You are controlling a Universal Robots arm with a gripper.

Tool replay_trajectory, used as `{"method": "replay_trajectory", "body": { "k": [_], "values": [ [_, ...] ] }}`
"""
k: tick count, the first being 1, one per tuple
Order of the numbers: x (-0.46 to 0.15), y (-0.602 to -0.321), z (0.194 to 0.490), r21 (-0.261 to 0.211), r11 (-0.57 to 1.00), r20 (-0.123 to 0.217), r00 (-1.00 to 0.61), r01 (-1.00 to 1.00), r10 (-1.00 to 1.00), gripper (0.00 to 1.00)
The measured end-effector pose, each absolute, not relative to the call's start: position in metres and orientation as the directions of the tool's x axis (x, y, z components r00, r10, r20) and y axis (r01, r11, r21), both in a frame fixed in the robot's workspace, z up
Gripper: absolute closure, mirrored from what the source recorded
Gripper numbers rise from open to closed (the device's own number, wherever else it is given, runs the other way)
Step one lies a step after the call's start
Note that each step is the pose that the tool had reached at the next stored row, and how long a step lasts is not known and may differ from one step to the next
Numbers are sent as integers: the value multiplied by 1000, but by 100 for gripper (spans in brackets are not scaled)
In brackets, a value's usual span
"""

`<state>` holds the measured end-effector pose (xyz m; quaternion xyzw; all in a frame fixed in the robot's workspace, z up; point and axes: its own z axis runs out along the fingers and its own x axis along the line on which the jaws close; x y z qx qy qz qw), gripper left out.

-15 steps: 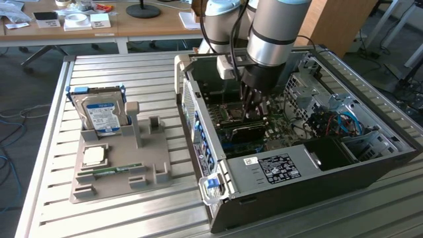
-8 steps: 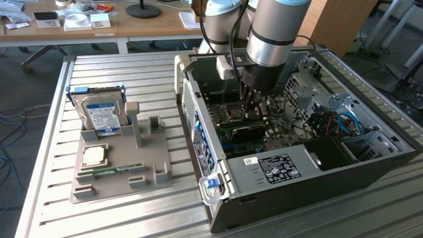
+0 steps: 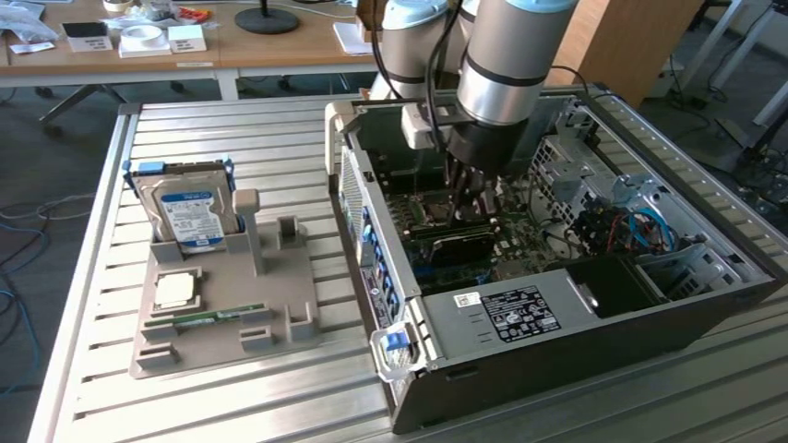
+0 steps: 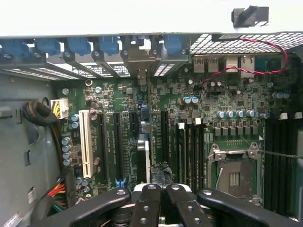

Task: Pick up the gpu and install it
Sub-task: 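Press down on the gpu until it lock into place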

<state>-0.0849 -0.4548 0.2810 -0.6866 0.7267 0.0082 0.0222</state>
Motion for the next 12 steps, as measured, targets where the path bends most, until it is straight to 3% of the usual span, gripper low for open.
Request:
{"method": "replay_trajectory", "body": {
  "k": [12],
  "values": [
    [-85, -456, 279, -19, 46, -44, -45, -999, -998, 89]
  ]
}}
